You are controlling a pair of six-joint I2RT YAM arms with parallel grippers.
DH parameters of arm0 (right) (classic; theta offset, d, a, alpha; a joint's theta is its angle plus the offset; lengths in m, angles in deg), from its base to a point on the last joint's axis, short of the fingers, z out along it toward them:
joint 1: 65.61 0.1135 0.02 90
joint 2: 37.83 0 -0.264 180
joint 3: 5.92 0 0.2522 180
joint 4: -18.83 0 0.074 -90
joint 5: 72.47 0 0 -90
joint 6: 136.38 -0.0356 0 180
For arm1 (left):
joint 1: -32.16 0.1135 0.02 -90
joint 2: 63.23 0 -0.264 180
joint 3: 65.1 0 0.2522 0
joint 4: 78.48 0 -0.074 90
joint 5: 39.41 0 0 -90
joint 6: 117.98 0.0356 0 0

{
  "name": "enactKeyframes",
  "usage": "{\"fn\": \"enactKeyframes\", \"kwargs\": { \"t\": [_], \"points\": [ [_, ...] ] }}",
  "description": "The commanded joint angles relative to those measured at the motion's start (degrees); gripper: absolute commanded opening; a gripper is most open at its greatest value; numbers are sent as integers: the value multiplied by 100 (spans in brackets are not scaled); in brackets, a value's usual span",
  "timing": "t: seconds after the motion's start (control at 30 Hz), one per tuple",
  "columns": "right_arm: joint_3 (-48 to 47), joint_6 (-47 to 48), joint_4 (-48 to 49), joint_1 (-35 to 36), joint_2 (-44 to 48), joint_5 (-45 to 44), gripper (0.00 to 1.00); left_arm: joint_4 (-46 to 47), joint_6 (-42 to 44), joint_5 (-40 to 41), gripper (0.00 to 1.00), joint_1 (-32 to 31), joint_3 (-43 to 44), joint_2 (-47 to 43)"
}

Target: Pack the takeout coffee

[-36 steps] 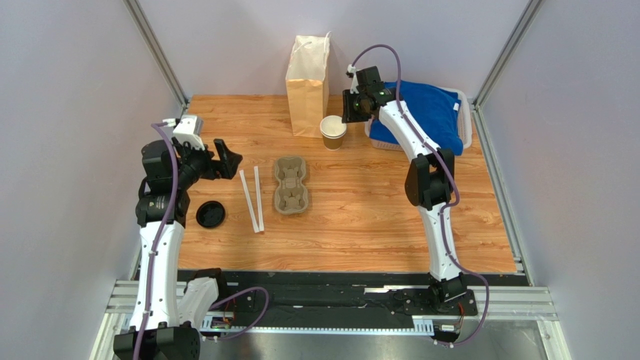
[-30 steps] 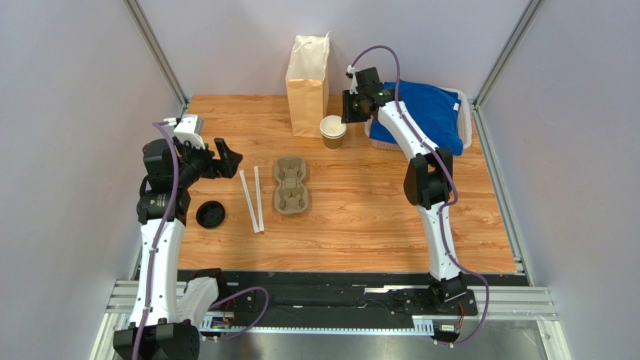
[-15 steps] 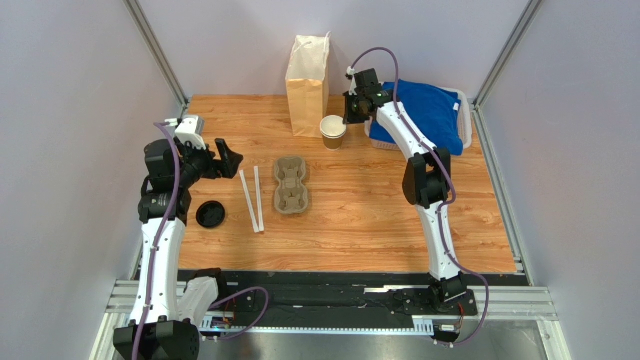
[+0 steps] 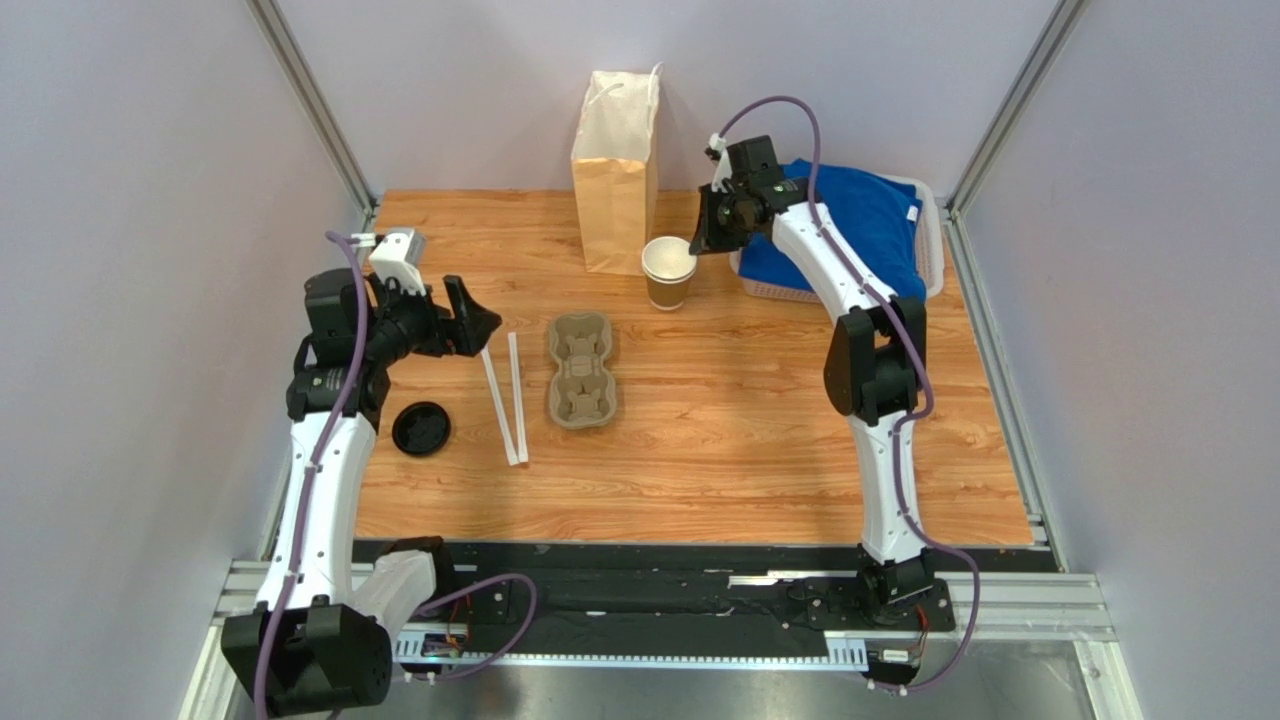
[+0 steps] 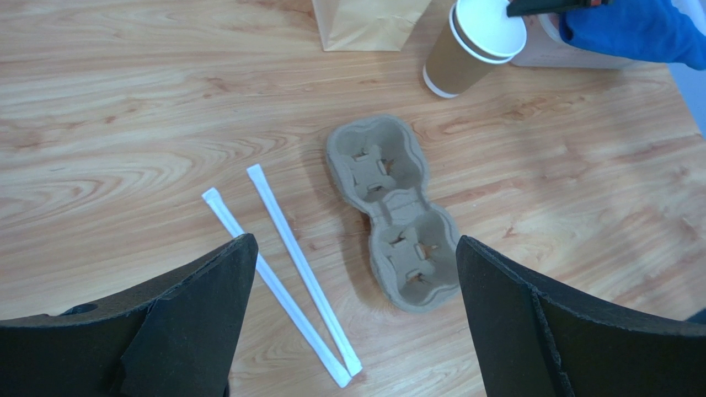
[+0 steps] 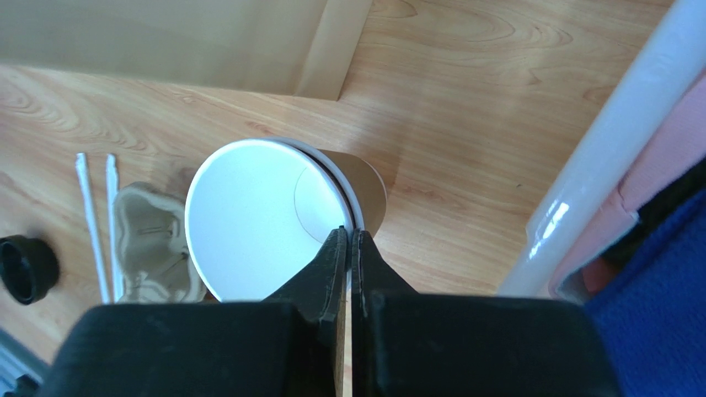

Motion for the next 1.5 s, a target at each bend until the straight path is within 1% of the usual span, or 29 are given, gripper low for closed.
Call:
{"fn": "enactKeyframes", "kwargs": {
  "t": [0.0,0.07,0.17,0.2,0.27,0.3,0.37,0.43,0.47,0.5,0.53,0.7,0.77,1.0,1.23,1.47],
  "points": [
    [175,-226,219,-83,660,554,0,197,-222,-391,99,-221,311,289],
    [289,-261,228,-92,696,694,0,311,-354,-426,99,-405,407,570],
    [456,-340,254,-83,731,958,0,417,-486,-444,90,-703,679,1079],
    [518,-357,281,-83,740,993,0,469,-521,-444,83,-931,854,1350],
    [641,-375,377,-92,809,1081,0,540,-679,-435,76,-1282,1039,1659],
    [772,-384,421,-83,836,1107,0,601,-749,-435,70,-1389,1214,1983],
    [896,-419,526,-75,924,1178,0,750,-1090,-619,66,-1626,1356,2283],
    [1072,-463,579,-66,977,1274,0,1224,-1469,-908,67,-1724,1418,2679],
    [1116,-463,632,-66,1029,1283,0,1426,-1854,-980,69,-1803,1401,2785],
    [1220,-472,641,-57,1064,1283,0,1819,-2032,-1032,73,-1847,1375,2986],
    [1274,-472,667,-48,1091,1292,0,1971,-2164,-1059,73,-1900,1374,3084],
    [1511,-516,782,-22,1258,1362,0,2481,-2622,-901,68,-2321,1585,3646],
    [1582,-524,808,22,1293,1363,0,2605,-2832,-831,67,-2436,1638,3787],
    [1784,-533,878,92,1478,1327,0,3045,-3482,-752,62,-2533,1945,4411],
    [1837,-551,922,145,1548,1354,0,3186,-3668,-690,62,-2638,1999,4658],
    [1916,-674,975,154,1575,1538,0,3379,-3817,-681,61,-2638,1797,4763]
  ]
}}
